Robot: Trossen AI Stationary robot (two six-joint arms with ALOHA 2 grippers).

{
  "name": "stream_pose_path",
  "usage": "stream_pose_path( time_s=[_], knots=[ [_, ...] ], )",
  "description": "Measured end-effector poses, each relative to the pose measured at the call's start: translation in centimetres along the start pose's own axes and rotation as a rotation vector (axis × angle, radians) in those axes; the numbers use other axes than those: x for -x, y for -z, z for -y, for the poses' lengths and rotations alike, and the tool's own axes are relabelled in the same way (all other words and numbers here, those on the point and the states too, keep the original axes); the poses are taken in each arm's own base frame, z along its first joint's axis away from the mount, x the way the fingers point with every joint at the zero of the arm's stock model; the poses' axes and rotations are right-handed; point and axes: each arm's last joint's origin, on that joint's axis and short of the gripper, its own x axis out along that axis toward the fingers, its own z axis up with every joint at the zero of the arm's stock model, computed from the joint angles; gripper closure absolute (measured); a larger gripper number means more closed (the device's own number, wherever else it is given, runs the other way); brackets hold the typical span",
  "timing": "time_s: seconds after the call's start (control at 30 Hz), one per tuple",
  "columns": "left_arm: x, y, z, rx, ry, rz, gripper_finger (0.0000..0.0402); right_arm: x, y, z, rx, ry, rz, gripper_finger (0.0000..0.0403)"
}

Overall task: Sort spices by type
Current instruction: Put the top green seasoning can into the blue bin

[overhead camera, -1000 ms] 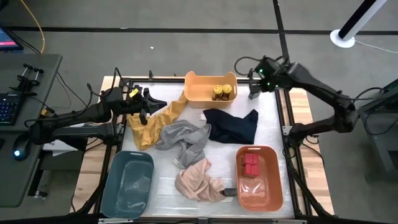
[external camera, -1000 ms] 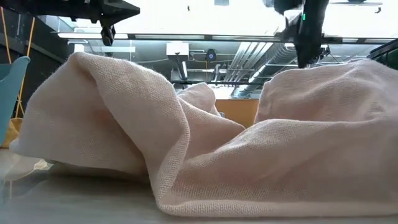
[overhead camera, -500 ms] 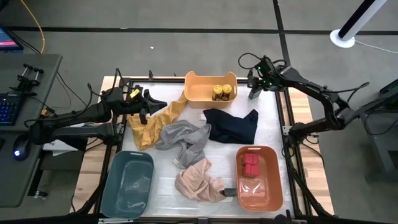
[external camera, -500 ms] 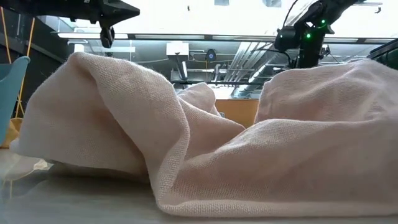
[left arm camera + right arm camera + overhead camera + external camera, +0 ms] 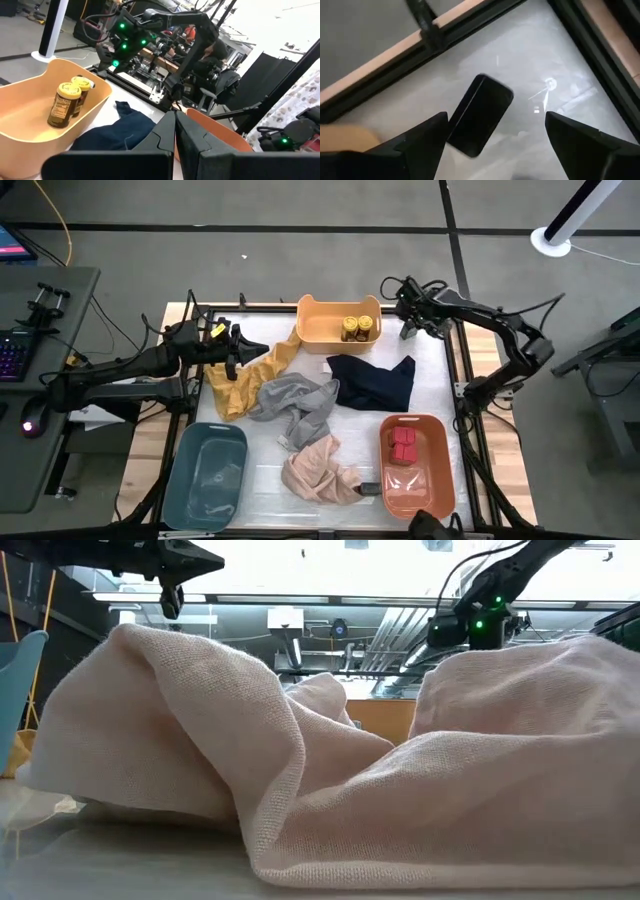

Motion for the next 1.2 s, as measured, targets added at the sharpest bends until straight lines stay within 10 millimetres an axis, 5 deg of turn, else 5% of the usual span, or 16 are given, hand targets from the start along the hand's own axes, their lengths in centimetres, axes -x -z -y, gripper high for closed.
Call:
stream_pose_path(
  time_s=[0.67,0.93,1.2],
  knots=[
    [0.0,0.0,0.0,0.026,0.0,0.001,0.0401,-2.4,0.6,-0.7,-0.139,0.075,-0.008,0.0073],
    [0.0,0.0,0.0,0.035,0.0,0.001,0.0401,-2.4,0.9,-0.6,-0.007,0.088,-0.044,0.0075],
    [0.0,0.0,0.0,0.049,0.0,0.001,0.0401,-2.4,1.0,-0.3,0.083,0.114,-0.059,0.0137]
  ],
)
